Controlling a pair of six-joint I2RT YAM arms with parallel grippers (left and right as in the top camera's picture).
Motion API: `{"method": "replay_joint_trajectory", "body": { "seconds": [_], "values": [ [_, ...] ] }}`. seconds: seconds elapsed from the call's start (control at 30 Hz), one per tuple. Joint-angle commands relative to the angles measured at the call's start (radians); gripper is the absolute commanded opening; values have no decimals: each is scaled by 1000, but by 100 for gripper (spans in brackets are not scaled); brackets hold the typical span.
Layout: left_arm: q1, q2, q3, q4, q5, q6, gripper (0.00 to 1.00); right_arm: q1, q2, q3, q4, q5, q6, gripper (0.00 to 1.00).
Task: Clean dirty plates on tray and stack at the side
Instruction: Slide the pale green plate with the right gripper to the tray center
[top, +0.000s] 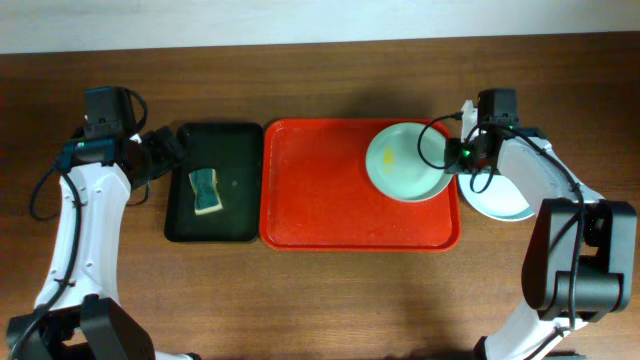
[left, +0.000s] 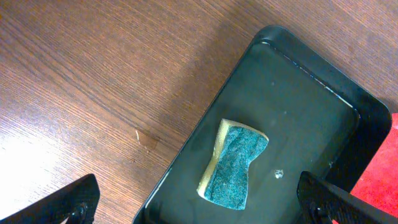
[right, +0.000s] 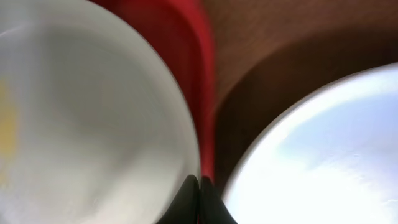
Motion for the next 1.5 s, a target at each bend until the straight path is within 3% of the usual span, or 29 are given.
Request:
{"method": "replay_joint_trajectory", "body": {
  "seconds": [0.0, 0.23, 0.37, 0.6, 1.07, 1.47],
  "values": [
    [0, -12, 1, -1, 4, -9, 99, 1, -12, 15, -47, -245, 121, 4],
    [0, -12, 1, -1, 4, -9, 99, 92, -12, 15, -132, -326, 157, 5],
    [0, -12, 1, -1, 4, -9, 99, 126, -12, 15, -122, -326, 157, 22],
    [0, -12, 1, -1, 4, -9, 99, 206, -12, 15, -125, -321, 197, 25],
    [0, -12, 1, -1, 4, -9, 99, 446, 1, 15, -10, 23, 197, 54],
    [0, -12, 1, -1, 4, -9, 99, 464, 54, 14, 88, 23, 194, 56]
  ]
}}
